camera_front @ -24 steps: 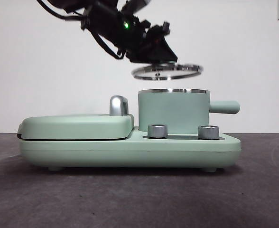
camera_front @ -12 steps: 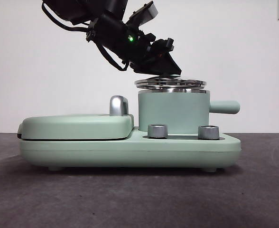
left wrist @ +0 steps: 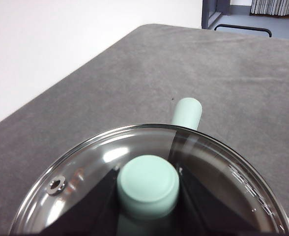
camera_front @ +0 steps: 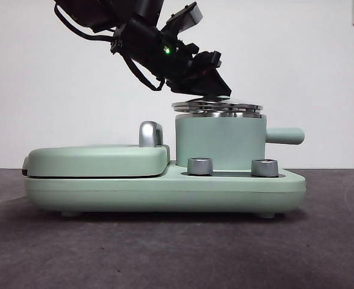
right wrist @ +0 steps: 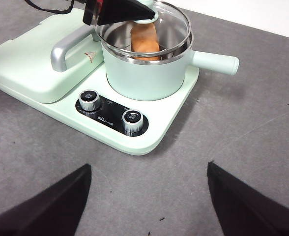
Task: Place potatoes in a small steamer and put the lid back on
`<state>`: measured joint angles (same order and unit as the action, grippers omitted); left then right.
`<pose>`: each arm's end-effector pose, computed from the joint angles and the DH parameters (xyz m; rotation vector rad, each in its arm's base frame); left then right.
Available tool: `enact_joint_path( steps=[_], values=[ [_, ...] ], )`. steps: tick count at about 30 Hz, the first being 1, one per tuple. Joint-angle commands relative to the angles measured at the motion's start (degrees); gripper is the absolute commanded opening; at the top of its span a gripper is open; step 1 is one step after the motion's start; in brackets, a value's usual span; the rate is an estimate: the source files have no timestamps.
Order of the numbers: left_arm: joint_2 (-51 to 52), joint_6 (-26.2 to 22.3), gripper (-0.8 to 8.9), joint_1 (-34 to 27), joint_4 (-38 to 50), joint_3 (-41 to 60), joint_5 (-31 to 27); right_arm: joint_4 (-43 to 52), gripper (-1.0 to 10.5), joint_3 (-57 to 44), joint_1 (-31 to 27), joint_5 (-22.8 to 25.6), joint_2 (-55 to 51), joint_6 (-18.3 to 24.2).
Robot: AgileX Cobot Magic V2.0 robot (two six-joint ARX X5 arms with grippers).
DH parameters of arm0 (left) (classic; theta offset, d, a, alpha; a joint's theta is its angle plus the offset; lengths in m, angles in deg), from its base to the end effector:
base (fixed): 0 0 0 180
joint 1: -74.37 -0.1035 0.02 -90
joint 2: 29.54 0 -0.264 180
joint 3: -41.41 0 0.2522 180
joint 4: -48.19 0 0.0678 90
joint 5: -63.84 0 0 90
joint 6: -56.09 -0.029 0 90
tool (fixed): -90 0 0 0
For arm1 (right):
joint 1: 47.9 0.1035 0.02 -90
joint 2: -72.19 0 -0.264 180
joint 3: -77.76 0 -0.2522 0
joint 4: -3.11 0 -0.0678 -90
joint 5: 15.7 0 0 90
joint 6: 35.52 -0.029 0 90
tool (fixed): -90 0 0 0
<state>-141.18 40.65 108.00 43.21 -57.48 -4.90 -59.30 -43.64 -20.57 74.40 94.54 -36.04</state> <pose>0.3719 -0.2600 0.2644 0.2811 0.1898 -0.9880 0.0587 0.0303 0.3103 -0.1005 0.4498 0.4648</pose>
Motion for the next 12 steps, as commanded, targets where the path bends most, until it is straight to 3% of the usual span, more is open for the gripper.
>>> enact_joint_path(
  steps=[1,12],
  values=[
    [-1.5,-0.4,0.14,0.6,1.6,-2.3,1.3,0.5,3.6,0.2,0.3,0.2,0.0,-1.0],
    [-3.2,0.1,0.14,0.6,4.5,-2.3,3.0,0.5,3.6,0.2,0.3,0.2,0.0,-1.0]
  ],
)
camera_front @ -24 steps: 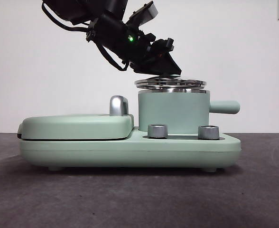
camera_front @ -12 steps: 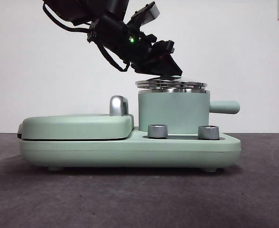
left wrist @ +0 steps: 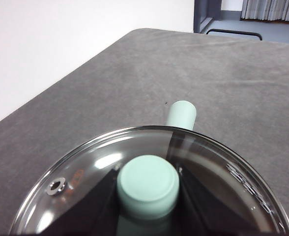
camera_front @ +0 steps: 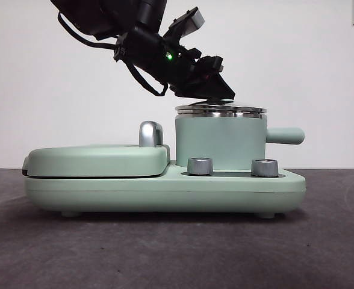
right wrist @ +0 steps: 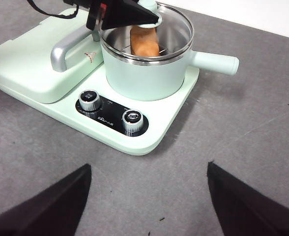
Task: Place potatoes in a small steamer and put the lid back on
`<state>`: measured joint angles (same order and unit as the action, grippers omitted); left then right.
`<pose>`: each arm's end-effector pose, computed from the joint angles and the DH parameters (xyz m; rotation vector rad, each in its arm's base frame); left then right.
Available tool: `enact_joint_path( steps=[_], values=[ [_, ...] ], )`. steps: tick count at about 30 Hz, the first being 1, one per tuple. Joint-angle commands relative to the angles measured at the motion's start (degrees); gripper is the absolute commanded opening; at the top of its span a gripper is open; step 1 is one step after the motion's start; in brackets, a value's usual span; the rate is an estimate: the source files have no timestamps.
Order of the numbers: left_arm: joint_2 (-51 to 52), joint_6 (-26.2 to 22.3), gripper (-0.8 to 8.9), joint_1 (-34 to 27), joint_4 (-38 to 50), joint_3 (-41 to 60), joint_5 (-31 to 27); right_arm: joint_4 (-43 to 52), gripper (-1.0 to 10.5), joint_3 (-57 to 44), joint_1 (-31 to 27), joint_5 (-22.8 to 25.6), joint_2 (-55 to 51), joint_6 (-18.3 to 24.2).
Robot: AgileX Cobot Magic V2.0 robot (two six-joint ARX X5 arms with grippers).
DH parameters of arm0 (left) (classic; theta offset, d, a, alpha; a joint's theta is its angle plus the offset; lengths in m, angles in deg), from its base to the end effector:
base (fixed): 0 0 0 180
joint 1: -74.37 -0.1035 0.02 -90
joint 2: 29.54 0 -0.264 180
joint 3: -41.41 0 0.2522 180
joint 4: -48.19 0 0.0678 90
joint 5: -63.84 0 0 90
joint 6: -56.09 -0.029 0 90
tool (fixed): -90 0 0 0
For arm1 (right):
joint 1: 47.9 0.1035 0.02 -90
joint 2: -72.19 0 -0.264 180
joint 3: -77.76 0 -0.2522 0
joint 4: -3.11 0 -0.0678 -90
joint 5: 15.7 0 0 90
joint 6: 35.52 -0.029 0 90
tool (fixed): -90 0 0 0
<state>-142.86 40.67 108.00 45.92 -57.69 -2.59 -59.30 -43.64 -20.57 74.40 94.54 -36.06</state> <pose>0.3762 -0.2641 0.2572 0.2709 0.1638 -1.0258 0.0587 0.0303 0.3103 -0.1002 0.4499 0.4648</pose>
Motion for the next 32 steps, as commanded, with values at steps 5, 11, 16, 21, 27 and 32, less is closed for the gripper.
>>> enact_joint_path(
  steps=[5,11,16,21,27,32],
  values=[
    [-2.1,1.3,0.14,0.6,1.6,-2.1,0.7,0.5,3.6,0.2,0.3,0.2,0.0,-1.0],
    [-2.1,2.1,0.14,0.6,1.4,-2.1,0.7,0.5,3.6,0.2,0.3,0.4,0.0,-1.0],
    [-2.1,2.8,0.23,0.5,1.4,-2.1,0.7,0.5,3.6,0.2,0.3,1.5,0.0,-1.0],
    [-2.1,2.8,2.09,0.5,1.4,-2.1,0.7,0.5,3.6,0.2,0.3,1.5,0.0,-1.0],
    [-1.4,2.9,3.94,0.5,1.4,-2.2,0.7,0.5,3.6,0.2,0.3,1.5,0.0,-1.0],
    [1.9,5.5,4.06,0.4,-1.2,-2.2,0.5,0.5,3.6,0.2,0.3,1.5,0.0,-1.0]
  ],
)
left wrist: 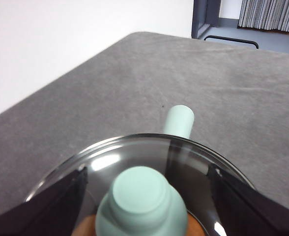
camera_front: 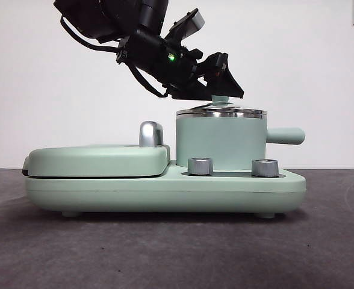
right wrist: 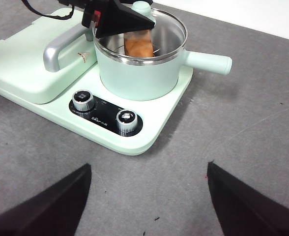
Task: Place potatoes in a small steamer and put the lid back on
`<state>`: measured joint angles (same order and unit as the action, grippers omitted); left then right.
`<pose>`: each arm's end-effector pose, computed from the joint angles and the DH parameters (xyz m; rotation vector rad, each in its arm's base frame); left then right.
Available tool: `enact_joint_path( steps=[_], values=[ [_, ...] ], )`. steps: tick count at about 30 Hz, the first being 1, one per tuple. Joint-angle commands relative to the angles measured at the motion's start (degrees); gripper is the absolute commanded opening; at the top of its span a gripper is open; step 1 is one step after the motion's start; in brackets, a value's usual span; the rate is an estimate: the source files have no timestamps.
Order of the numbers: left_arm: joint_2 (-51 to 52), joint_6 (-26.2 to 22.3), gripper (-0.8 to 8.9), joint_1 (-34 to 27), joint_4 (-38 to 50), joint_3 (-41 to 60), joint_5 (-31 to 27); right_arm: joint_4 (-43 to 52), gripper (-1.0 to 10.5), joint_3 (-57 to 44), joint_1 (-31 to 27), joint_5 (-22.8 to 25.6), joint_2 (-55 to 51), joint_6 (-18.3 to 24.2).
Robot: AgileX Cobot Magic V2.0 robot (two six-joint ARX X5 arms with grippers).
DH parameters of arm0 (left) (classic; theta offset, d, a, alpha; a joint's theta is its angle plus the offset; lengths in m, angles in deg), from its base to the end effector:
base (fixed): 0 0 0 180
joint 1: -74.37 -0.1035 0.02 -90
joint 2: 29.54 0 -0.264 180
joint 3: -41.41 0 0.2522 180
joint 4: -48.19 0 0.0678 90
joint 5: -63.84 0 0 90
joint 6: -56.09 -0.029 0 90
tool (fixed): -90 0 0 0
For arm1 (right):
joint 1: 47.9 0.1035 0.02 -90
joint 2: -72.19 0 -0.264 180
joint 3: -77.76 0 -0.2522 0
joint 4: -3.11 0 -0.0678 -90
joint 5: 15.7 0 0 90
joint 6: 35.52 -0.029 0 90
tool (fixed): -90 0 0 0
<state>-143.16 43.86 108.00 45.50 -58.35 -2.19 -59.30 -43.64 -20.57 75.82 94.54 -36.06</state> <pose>0.3773 -0.2651 0.2581 0.2191 0.1926 -1.0266 0.0591 0.0297 0.3103 -0.1056 0.4479 0.4404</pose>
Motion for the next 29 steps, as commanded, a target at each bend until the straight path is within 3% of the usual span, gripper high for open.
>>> enact_joint_path(
  steps=[1,8,16,23,29],
  values=[
    [3.3,3.4,4.06,0.2,-2.3,-1.5,0.1,0.6,3.6,0.2,0.3,0.1,0.0,-1.0],
    [12.1,6.9,4.02,-2.1,-16.0,-1.5,1.6,0.6,3.6,0.2,0.3,0.1,0.0,-1.0],
    [21.7,4.4,4.04,-5.1,-29.6,-0.5,1.6,0.8,3.6,0.2,0.3,0.0,0.0,-1.0],
    [34.1,4.5,4.03,-8.8,-32.1,11.9,1.6,2.3,3.6,0.2,0.3,0.0,0.0,-1.0],
    [48.7,8.9,4.03,-13.4,-32.4,27.8,1.6,2.5,3.6,0.2,0.3,0.0,0.0,-1.0]
  ],
)
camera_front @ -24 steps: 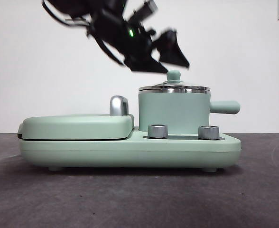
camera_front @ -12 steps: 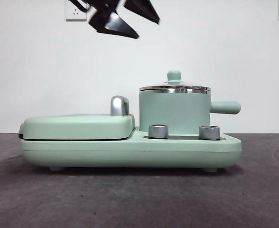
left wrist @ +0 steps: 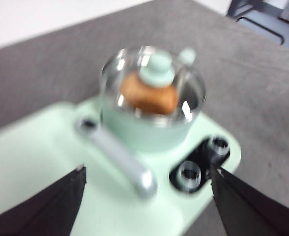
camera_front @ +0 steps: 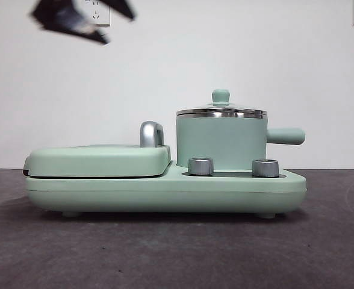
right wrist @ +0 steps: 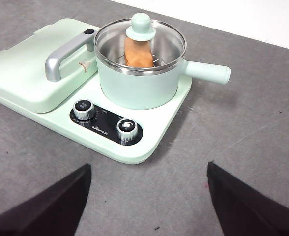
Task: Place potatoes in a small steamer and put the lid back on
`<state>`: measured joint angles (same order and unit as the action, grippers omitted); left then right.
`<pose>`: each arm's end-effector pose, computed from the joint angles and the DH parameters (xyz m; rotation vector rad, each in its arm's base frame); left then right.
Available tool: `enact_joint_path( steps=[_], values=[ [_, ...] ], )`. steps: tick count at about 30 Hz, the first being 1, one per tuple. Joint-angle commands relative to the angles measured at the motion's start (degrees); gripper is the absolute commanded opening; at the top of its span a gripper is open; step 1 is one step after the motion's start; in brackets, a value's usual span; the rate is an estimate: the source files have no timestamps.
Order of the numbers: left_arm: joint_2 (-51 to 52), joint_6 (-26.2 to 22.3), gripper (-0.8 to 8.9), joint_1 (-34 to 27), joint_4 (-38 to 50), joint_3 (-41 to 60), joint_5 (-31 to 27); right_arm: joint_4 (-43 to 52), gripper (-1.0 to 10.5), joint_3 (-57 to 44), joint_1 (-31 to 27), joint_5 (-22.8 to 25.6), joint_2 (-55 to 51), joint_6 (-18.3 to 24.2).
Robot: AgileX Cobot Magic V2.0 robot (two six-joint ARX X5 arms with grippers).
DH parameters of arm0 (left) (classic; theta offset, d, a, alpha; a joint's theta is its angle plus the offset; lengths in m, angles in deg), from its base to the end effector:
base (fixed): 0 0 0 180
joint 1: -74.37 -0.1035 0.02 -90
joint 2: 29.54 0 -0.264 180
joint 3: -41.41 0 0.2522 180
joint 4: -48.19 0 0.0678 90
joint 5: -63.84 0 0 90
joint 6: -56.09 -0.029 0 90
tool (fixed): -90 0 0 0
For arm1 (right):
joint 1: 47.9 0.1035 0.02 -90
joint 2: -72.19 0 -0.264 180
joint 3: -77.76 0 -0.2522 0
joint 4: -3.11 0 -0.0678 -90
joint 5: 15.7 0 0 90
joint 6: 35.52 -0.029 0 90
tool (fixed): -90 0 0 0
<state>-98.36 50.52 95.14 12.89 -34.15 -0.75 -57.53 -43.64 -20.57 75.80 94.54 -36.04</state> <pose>0.2365 -0.1030 0.3343 0.0692 0.4727 -0.8130 0.0602 0.0303 0.3130 -0.0981 0.4177 0.4420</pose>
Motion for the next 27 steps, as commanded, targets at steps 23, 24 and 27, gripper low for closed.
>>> enact_joint_path(
  steps=[23,24,27],
  values=[
    [33.8,4.9,0.06,-6.5,-19.5,16.7,-2.9,1.0,0.2,0.2,0.3,-1.5,0.0,-1.0],
    [33.8,5.1,0.06,-6.5,-19.6,16.7,-2.9,1.0,0.2,0.2,0.3,-1.7,0.0,-1.0],
    [34.1,5.1,0.06,-6.5,-19.6,16.7,-2.9,0.1,0.2,0.3,0.3,-1.6,-0.4,-0.9]
  ],
)
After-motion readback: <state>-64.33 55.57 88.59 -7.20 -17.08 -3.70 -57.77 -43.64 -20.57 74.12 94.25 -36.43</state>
